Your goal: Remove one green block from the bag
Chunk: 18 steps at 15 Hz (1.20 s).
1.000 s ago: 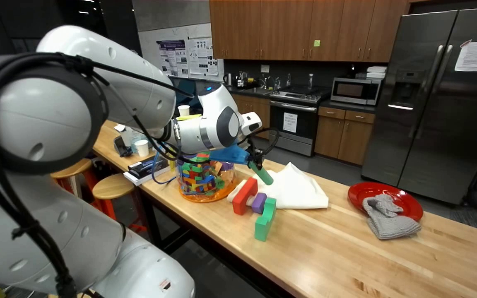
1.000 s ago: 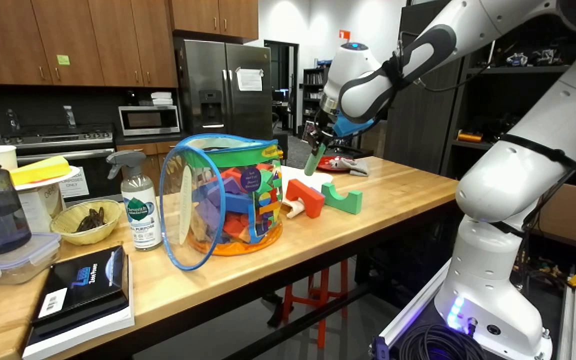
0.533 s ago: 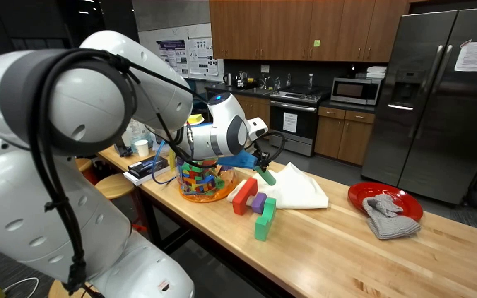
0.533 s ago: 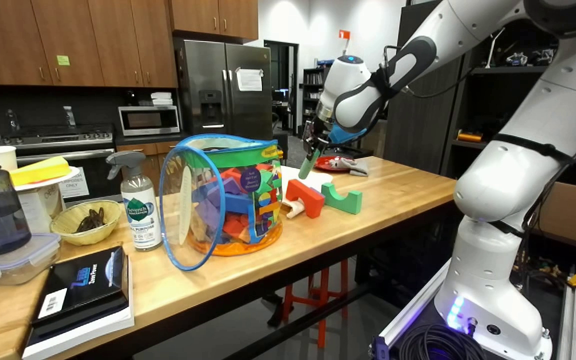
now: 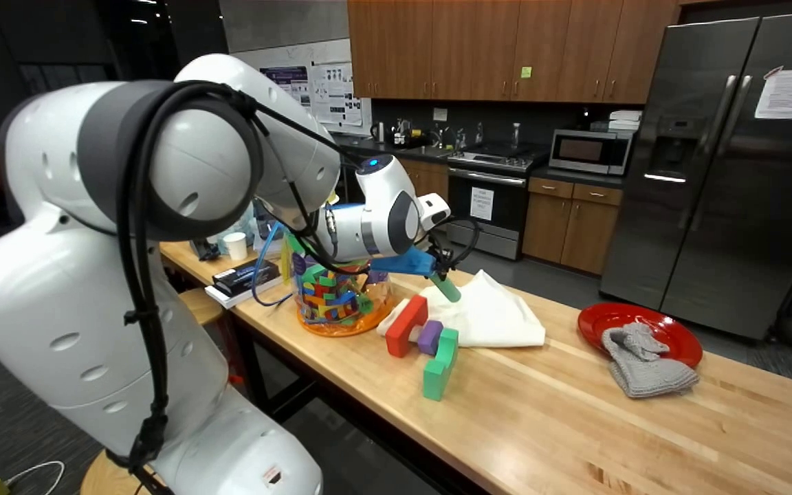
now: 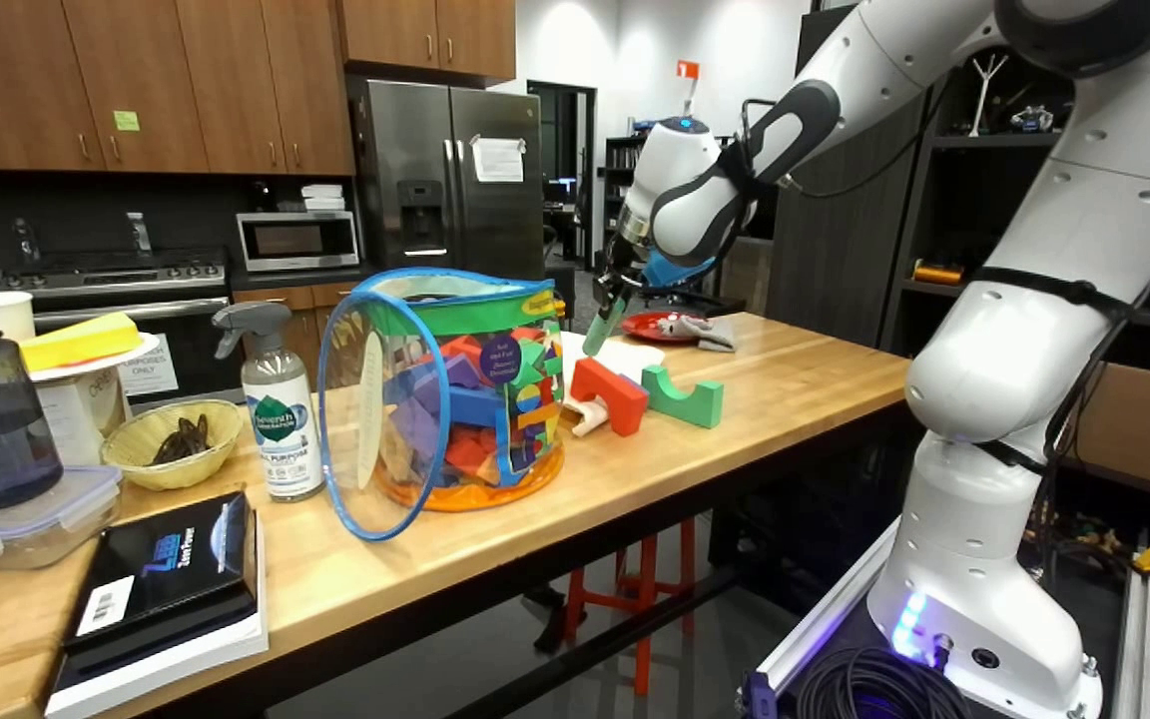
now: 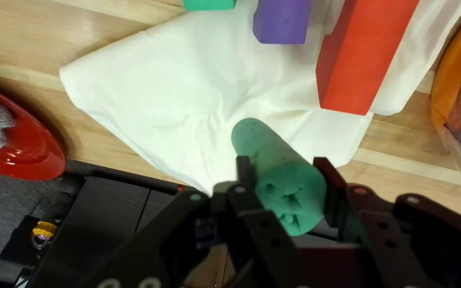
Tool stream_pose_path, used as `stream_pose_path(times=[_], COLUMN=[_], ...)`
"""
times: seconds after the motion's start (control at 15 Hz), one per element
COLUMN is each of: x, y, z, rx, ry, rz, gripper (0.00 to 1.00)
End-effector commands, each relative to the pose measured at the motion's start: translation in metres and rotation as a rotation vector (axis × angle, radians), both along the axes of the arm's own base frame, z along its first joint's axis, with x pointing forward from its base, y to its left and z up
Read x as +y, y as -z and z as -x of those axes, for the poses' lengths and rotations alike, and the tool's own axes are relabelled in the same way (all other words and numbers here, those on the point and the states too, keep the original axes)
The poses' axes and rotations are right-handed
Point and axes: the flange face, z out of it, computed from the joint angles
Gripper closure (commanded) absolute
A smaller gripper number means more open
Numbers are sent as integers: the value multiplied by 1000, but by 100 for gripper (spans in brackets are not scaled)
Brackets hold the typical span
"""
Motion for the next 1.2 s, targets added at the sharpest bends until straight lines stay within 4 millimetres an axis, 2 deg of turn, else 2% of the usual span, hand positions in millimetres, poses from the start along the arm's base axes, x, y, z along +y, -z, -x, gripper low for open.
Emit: stream_pose_path(times=[0.0, 0.13, 0.33, 1.13], x=[0, -1, 0, 0], y=[-1, -1, -1, -1], z=[-2, -5, -5, -6], rx=[1, 1, 1, 0], ry=[-6, -10, -12, -13], rz=[2, 4, 4, 4], gripper=[59, 52, 34, 34])
